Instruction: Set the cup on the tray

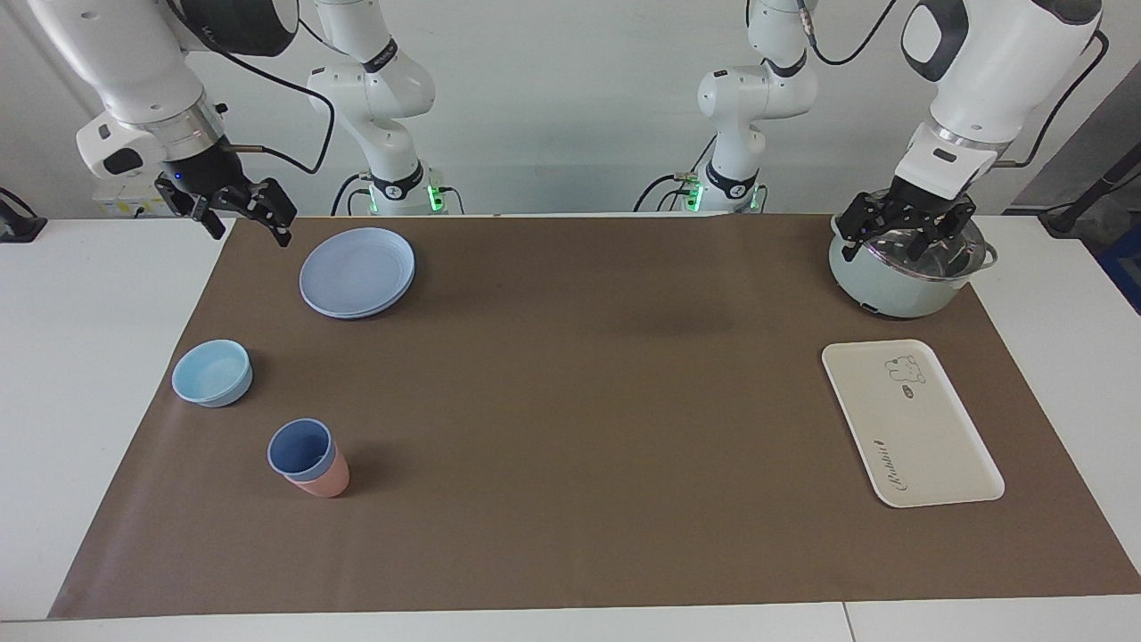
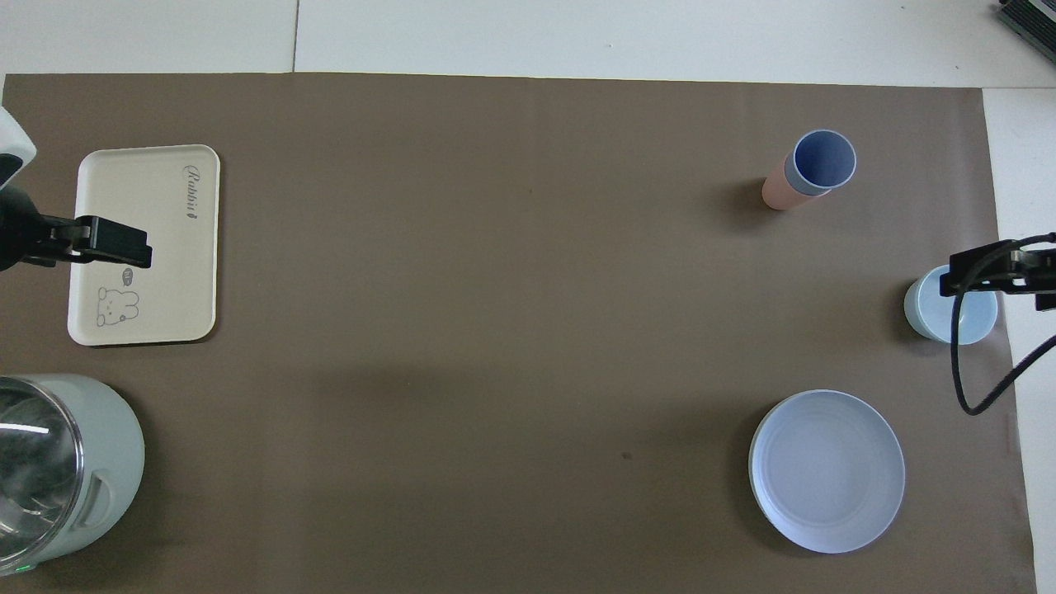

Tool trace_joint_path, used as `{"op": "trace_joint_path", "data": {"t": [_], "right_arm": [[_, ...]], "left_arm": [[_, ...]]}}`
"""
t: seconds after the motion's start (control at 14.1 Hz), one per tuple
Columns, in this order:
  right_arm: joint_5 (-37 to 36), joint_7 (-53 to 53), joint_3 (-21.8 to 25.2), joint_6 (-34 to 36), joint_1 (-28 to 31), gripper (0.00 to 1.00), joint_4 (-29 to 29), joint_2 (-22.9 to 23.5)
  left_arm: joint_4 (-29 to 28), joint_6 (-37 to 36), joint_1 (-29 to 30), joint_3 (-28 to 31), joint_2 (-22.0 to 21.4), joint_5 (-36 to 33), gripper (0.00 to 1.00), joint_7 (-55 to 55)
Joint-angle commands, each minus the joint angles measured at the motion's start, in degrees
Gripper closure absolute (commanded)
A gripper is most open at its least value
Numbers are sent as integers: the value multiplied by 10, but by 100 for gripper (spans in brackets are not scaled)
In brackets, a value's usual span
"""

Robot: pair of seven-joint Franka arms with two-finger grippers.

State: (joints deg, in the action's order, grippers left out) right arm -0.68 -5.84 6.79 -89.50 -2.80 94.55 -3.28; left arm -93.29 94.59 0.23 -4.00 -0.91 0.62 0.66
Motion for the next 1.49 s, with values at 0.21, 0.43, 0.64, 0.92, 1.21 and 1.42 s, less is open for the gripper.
{"op": "trace_joint_path", "data": {"t": [0.21,0.43,0.64,0.92,1.21,1.42], "right_arm": [[-2,14,4,7,-3,0,-2,-1],[-2,15,4,1,-3,0,14,-8],[-1,28,4,-19,-2,0,19,-9],[26,222,7,-162,17,0,62,-16],[149,468,7,-275,73,0,124,-12],[289,683,7,-315,121,0,148,23]], "left_arm": [[-14,2,-7,3,-15,-10,0,0],[-14,3,-7,3,-15,-10,0,0],[-14,2,-7,3,-15,-10,0,0],[-14,-3,-7,3,-15,-10,0,0],[-14,-2,-7,3,-15,-10,0,0],[-15,-4,-6,3,-15,-10,0,0]]}}
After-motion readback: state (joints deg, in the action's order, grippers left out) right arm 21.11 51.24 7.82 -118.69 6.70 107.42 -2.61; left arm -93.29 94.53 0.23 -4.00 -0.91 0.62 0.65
